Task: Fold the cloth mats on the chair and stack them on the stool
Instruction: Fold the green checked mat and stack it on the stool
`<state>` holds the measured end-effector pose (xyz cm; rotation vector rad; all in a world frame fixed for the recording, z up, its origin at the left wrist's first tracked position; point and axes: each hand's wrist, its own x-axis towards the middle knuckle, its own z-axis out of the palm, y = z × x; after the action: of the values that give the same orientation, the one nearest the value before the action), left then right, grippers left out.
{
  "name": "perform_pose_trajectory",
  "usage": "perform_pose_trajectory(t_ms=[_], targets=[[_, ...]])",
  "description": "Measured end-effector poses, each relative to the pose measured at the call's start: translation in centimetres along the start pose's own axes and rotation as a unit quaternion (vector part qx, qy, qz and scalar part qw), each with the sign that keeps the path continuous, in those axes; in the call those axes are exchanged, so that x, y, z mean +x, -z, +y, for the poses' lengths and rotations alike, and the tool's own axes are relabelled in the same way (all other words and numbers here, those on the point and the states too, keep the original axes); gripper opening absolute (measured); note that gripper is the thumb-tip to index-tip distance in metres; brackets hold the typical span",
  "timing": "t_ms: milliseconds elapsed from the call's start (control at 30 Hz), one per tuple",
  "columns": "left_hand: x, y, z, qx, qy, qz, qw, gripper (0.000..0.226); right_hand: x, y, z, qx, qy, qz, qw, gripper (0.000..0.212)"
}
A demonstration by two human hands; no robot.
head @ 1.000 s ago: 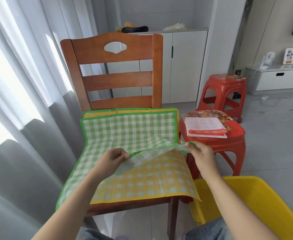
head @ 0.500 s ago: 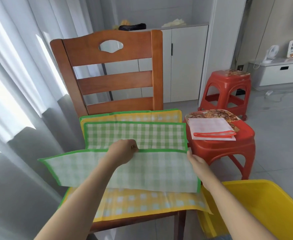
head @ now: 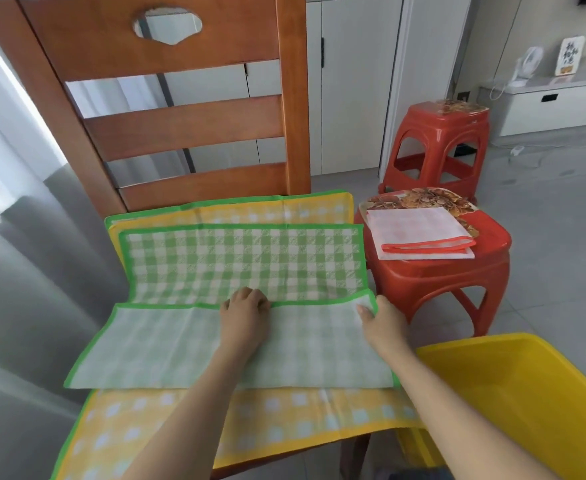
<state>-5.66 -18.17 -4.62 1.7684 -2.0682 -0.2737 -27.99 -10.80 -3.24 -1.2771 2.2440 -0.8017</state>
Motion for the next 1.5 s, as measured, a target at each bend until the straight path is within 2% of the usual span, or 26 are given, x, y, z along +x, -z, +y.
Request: perform_pose_trajectory(t_ms=[167, 367, 533, 667, 800, 1067, 1200, 1333, 1400, 1500], targets=[[0.5, -0.7, -0.2, -0.014, -0.022, 0.056, 0.998, 0.013, 0.3, -0.8, 0.7, -0.023, -0.021, 0.012, 0.999, 0.028], [1.0, -1.0, 0.2, -0.007, -0.018, 0.068, 0.998, 0.014, 0.7, -0.8, 0.4, -0.036, -0.033, 0.002, 0.999, 0.042], [0.8, -0.9, 0.1, -0.027, -0.014, 0.064, 0.998, 0.014, 0.2, -0.6, -0.1, -0.028, -0.039, -0.018, 0.999, 0.03], [-0.4, -0.1, 0.5, -0.078, 0.0, 0.042, 0.996, 0.025, -0.3, -0.2, -0.5, -0.052, 0.001, -0.026, 0.998, 0.025], [-2.8, 1.8, 1.5, -0.105, -0.003, 0.0, 0.994, 0.038, 0.3, 0.9, -0.7, -0.025, 0.04, -0.057, 0.997, 0.029], [-7.4, 2.9, 3.1, 0.052, -0.041, -0.14, 0.988, 0.057, 2.4, 3.7, 1.0, -0.02, 0.054, -0.135, 0.989, 0.05], [-9.2, 1.1, 2.6, 0.091, -0.027, -0.156, 0.983, 0.064, 3.1, 4.5, 1.2, 0.013, 0.079, -0.103, 0.991, 0.049], [-9.4, -0.1, 2.4, 0.113, -0.017, -0.141, 0.983, 0.079, 3.2, 3.8, 1.6, -0.007, 0.089, -0.071, 0.994, 0.056], [-9.4, 0.0, 2.5, 0.113, -0.016, -0.137, 0.984, 0.074, 3.0, 3.6, 1.6, -0.02, 0.08, -0.046, 0.996, 0.063], [-9.6, 0.2, 2.6, 0.109, -0.017, -0.139, 0.984, 0.068, 2.3, 3.6, 1.4, -0.129, 0.089, 0.013, 0.988, 0.066]])
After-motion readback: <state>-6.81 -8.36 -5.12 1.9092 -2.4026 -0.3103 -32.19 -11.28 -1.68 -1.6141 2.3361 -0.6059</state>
